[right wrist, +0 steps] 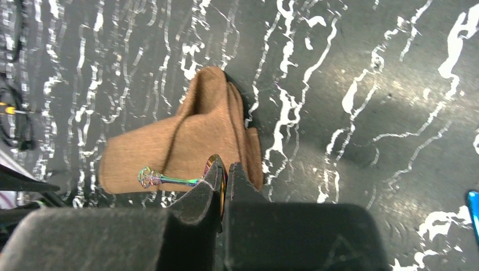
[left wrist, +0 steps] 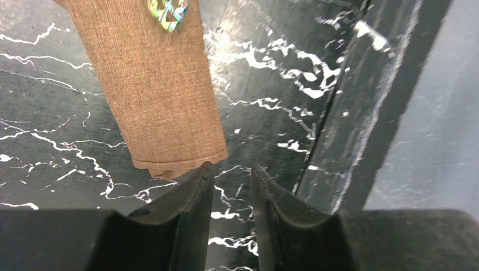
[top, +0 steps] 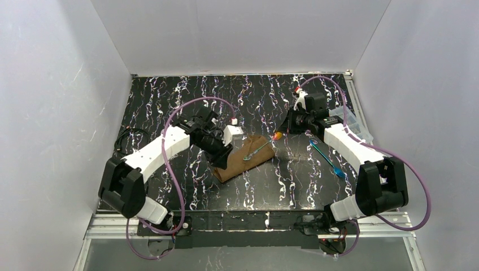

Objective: Fold the napkin into a case and place the utensils inside
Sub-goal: Pass from the left arm to the right, then insert the spoon into the folded napkin.

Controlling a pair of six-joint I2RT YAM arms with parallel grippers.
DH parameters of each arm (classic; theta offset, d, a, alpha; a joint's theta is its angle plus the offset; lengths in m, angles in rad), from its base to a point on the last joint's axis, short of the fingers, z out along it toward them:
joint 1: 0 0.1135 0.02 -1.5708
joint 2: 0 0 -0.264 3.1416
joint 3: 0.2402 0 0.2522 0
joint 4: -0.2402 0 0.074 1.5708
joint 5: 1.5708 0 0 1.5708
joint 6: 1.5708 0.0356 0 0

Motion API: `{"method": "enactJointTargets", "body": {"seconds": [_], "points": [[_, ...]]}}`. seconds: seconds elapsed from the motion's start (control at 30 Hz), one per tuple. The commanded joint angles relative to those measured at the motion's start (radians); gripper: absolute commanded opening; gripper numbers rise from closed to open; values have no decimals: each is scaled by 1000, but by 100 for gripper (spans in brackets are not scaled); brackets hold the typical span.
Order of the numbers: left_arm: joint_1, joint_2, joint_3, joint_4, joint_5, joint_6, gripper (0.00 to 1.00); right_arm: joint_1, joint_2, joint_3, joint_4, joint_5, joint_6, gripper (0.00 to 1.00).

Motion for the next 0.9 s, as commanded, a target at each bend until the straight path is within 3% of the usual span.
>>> {"method": "enactJointTargets", "body": {"seconds": [0.0,0.33,0.87], "points": [[-55,36,-39,24,-143,126,26,-5,-42,28,-77,81,-77,1],[-162,36,-165,161,-280,204,20,-5,-20,5,-19,91,-41,1],[-189,71,-241,218,-328,305,11,-2,27,-35,74,111,0,1]]}}
